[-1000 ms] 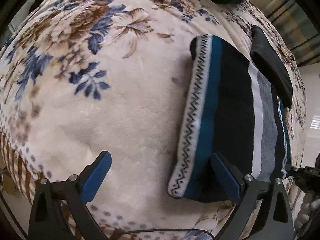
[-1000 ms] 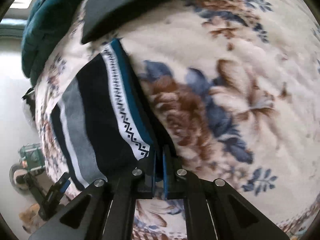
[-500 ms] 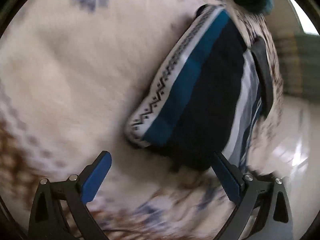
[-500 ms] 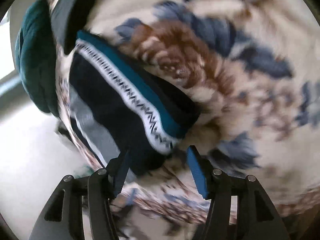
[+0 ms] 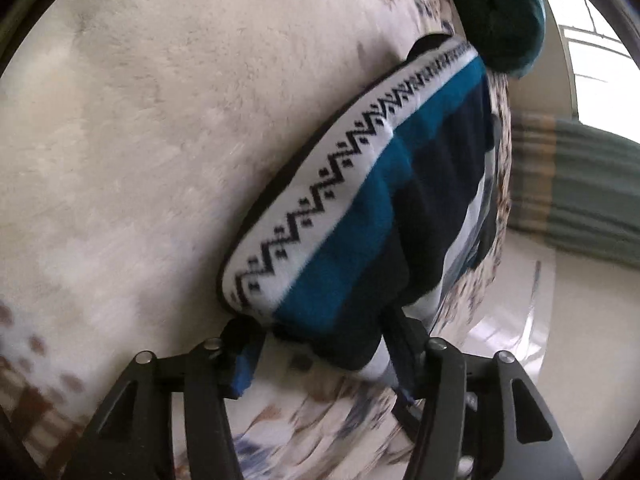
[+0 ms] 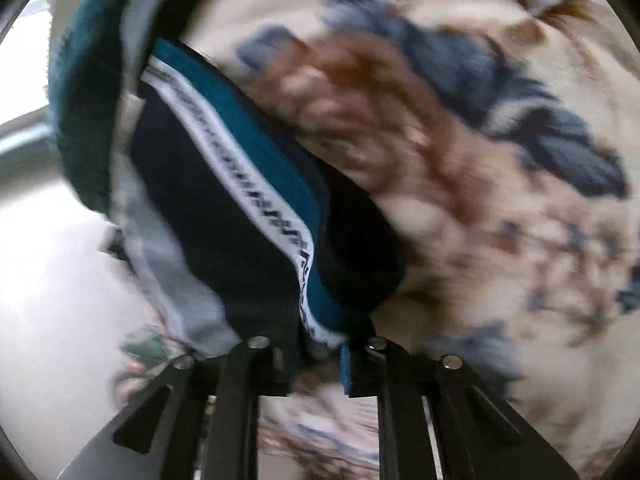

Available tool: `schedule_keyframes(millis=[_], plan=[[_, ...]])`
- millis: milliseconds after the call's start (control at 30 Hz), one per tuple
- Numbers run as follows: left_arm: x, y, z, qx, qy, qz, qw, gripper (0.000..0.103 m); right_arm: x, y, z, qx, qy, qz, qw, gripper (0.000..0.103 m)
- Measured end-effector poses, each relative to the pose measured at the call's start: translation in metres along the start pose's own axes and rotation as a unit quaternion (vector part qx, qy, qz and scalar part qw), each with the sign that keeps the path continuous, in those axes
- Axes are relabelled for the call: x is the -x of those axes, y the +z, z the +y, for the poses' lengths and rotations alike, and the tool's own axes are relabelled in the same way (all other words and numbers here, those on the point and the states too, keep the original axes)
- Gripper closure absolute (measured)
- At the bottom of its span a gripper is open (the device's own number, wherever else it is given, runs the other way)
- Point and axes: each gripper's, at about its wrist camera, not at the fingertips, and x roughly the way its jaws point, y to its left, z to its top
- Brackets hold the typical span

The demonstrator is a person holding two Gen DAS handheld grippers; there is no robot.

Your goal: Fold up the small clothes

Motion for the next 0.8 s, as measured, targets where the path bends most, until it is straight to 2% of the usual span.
schedule_keyframes(millis=[67,100,133,167,267,367,400,467,533,633,733,800], plan=[[0.014,-0.002,-0.006,-0.020,0.014,0.009,0.9997,0.049,0.012,0.000,-0.003,0.002,-0.020,0.005,1.000,0.060],[0.021,-0.002,-0.010,-0.031,0.019,0.011,0.9993,0.047,0.016,0.001,0.001,0.004,-0.023,0.006,1.000,0.058],[0.031,-0.002,-0.013,-0.044,0.021,0.010,0.9988,0.036,0.024,0.002,0.001,0.006,-0.021,0.002,1.000,0.056],[0.043,0.001,-0.021,-0.064,0.026,0.000,0.9976,0.025,0.032,0.002,0.002,0.010,-0.016,-0.005,1.000,0.049],[0.056,0.018,-0.034,-0.102,0.025,-0.025,0.9942,0.019,0.047,0.001,0.005,0.014,0.003,-0.018,1.000,0.036],[0.049,0.046,-0.038,-0.129,0.039,-0.044,0.9899,0.019,0.043,0.014,-0.001,0.014,0.036,0.000,0.999,0.032],[0.047,0.056,-0.033,-0.133,0.045,-0.050,0.9888,0.019,0.031,0.025,0.001,0.008,0.047,0.011,0.999,0.032],[0.036,0.072,-0.028,-0.142,0.043,-0.047,0.9878,0.019,0.005,0.017,-0.015,-0.060,0.086,0.042,0.994,0.032],[0.013,0.088,-0.031,-0.156,0.038,-0.026,0.9867,0.019,-0.013,0.006,-0.021,-0.082,0.128,0.056,0.987,0.032],[-0.011,0.097,-0.038,-0.176,0.030,0.007,0.9839,0.018,-0.037,-0.001,-0.022,-0.100,0.180,0.033,0.978,0.032],[-0.024,0.104,-0.046,-0.196,0.016,0.026,0.9801,0.009,-0.051,0.009,-0.014,-0.109,0.230,-0.012,0.967,0.030],[-0.026,0.108,-0.052,-0.204,0.004,0.034,0.9784,0.009,-0.057,0.017,-0.003,-0.108,0.248,-0.029,0.962,0.030]])
